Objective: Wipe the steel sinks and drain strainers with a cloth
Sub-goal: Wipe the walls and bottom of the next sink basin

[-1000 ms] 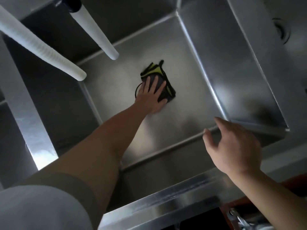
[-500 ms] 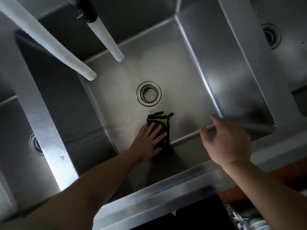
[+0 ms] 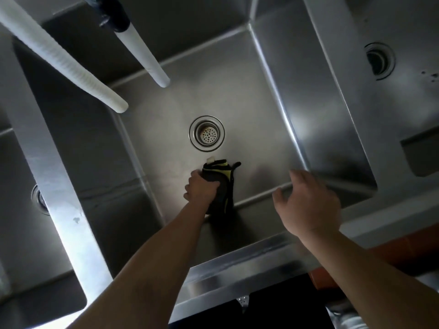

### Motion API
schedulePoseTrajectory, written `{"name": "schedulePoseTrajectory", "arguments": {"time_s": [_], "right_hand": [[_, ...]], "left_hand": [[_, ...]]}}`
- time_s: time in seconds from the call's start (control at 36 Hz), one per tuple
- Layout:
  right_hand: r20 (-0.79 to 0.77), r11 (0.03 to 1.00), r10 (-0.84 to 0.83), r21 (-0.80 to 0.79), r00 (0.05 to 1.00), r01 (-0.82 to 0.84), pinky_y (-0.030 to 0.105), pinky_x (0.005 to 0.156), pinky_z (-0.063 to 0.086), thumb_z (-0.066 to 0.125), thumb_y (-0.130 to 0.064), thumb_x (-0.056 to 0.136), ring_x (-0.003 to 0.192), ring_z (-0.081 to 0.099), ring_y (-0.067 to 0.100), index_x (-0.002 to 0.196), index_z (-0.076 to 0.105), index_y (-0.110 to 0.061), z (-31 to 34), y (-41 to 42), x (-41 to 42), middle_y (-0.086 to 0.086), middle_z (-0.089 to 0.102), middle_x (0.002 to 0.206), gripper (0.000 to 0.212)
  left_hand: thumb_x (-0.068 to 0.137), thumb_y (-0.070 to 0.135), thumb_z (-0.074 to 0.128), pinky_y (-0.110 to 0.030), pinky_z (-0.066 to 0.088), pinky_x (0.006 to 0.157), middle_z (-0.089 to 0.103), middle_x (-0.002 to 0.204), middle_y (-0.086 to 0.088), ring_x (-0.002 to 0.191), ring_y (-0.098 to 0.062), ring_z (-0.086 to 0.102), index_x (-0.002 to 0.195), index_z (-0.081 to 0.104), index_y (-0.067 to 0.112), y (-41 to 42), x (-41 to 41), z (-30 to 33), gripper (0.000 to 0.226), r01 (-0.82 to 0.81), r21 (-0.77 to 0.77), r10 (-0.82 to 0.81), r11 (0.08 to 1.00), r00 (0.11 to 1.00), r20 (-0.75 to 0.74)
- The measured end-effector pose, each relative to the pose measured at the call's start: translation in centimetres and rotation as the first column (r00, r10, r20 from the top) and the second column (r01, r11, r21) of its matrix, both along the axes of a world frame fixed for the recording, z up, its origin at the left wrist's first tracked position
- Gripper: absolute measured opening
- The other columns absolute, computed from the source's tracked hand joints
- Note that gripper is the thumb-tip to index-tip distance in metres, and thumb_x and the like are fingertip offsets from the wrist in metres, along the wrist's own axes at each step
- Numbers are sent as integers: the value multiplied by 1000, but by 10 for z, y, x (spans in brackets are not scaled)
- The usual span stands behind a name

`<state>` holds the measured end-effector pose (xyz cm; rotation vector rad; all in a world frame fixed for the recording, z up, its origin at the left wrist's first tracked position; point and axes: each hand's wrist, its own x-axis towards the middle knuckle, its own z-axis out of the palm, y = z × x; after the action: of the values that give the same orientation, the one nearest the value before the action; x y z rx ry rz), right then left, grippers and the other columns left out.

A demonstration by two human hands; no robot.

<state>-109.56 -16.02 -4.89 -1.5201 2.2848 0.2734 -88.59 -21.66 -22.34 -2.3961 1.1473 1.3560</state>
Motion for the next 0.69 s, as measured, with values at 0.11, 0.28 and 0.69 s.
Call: {"name": "schedulePoseTrajectory", "arguments": {"time_s": [0.11,0.28,0.69], "right_hand": [[-14,935,57,350,998,-48,41,88,46,48,-50,87,117,53,31,126,54,-19,-2,-7,-3,9,52,133,50],[336,944,162,220,928,-245,42,109,38,59,-48,89,130,48,20,138,52,-28,0,-20,-16,-5,54,138,54],[696,969,-245,202,675,142,33,72,48,73,-34,79,94,67,21,110,58,-30,-62,-87,34,-9,70,98,34]], "left_hand": [[79,25,76,-37,48,94,66,121,-9,103,-28,61,124,60,16,-12,-5,6,49,-110,24,112,994,985,-132],[77,17,72,-14,38,50,66,94,11,74,-2,61,91,54,37,-20,-11,38,30,-9,-119,-23,993,963,-268],[85,12,74,-46,57,82,74,98,-15,88,-25,69,102,67,6,-44,-59,114,19,-526,47,422,849,622,-660]]}}
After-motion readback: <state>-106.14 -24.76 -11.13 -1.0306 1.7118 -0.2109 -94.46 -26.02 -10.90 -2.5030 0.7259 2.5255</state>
